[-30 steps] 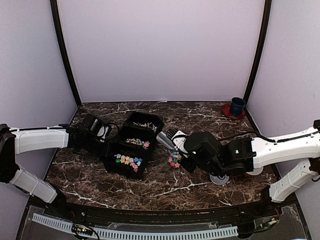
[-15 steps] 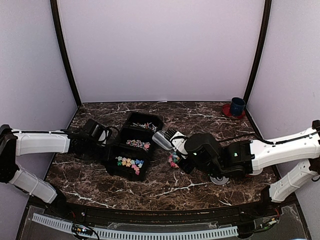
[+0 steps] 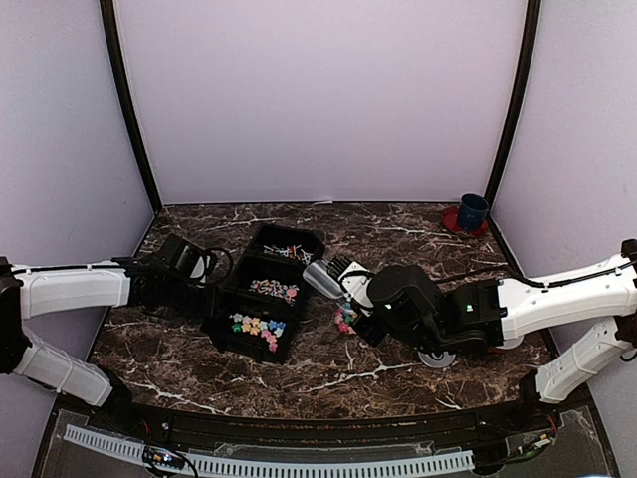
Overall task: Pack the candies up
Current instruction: Place the storage box at the center of the board, then adjust the fake candies in the storage box.
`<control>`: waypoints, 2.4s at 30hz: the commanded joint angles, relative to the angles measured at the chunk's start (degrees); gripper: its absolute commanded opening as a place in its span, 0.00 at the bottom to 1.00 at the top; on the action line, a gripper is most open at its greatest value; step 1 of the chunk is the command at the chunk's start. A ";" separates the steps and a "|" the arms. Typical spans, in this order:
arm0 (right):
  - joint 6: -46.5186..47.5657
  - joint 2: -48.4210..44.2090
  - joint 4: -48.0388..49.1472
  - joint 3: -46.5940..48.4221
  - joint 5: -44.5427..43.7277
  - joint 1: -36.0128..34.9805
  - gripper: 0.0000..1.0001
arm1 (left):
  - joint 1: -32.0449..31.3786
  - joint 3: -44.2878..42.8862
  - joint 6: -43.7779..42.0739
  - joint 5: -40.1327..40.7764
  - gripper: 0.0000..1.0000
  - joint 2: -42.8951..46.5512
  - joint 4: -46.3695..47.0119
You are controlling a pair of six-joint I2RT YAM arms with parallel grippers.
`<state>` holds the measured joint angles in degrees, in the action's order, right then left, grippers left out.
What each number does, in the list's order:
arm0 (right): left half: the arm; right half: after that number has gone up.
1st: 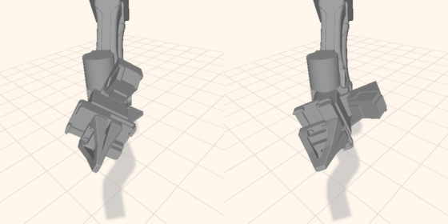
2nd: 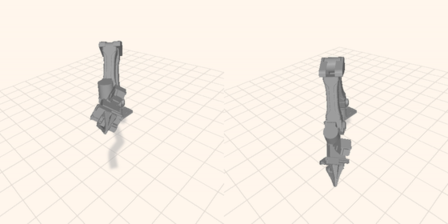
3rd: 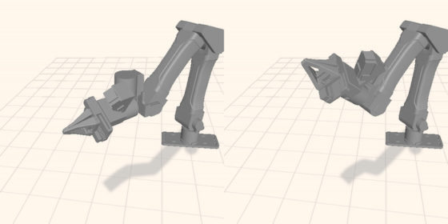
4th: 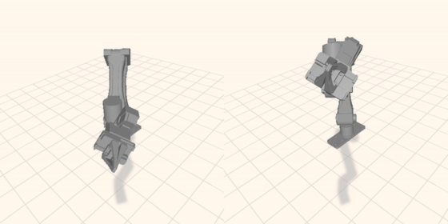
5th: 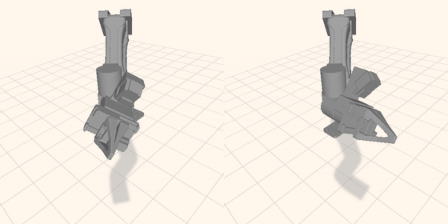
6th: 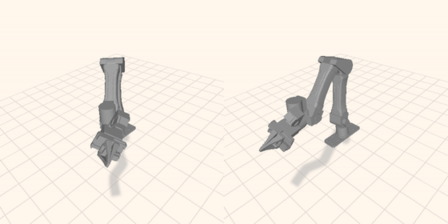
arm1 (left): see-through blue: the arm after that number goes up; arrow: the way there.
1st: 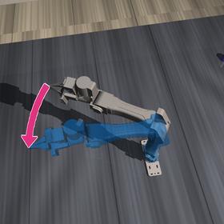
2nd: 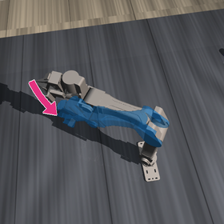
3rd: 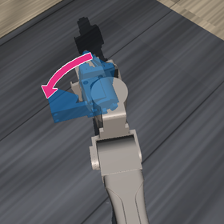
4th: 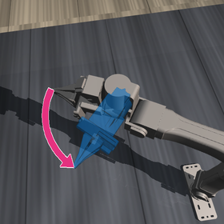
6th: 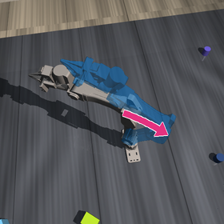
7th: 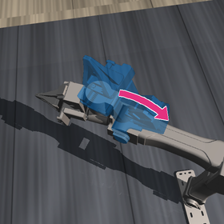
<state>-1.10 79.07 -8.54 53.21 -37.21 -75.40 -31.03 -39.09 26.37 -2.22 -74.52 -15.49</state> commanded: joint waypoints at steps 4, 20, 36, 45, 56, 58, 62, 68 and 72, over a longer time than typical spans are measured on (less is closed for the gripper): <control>-0.06 -0.23 2.38 0.53 -0.21 -0.46 0.00 | -0.08 -4.94 -1.54 1.59 0.33 5.01 -5.73; -1.85 -0.79 2.04 0.66 1.99 -0.58 0.00 | 2.68 -20.83 -9.91 2.64 0.47 -7.73 -9.07; -3.25 -1.90 3.24 -1.10 1.73 -0.81 0.00 | 6.28 -31.39 -12.72 -1.13 0.47 -21.19 -10.98; -3.34 -2.27 3.08 -1.03 1.26 -0.81 0.00 | 6.30 -31.31 -13.17 0.15 0.42 -25.43 -11.73; -3.35 -0.83 2.44 -0.35 1.32 -0.82 0.00 | 4.46 -32.63 -14.62 4.89 0.33 -29.30 -13.97; -3.47 -0.69 2.52 -0.31 1.59 -0.83 0.00 | 4.32 -32.55 -14.53 4.96 0.31 -29.45 -13.95; -3.32 0.04 1.90 0.28 1.88 -0.84 0.00 | 4.22 -32.43 -14.65 4.83 0.28 -29.66 -13.80; -2.61 1.62 -0.45 2.71 2.54 -0.89 0.00 | 4.27 -32.56 -14.64 4.04 0.22 -30.44 -13.76; -1.84 2.68 -2.38 4.72 2.95 -0.93 0.00 | 4.30 -32.51 -14.62 3.34 0.20 -31.02 -13.62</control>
<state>-3.46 80.93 -10.55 54.52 -34.63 -75.72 -26.65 -70.43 12.38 1.37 -104.62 -27.55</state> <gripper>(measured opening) 0.086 0.207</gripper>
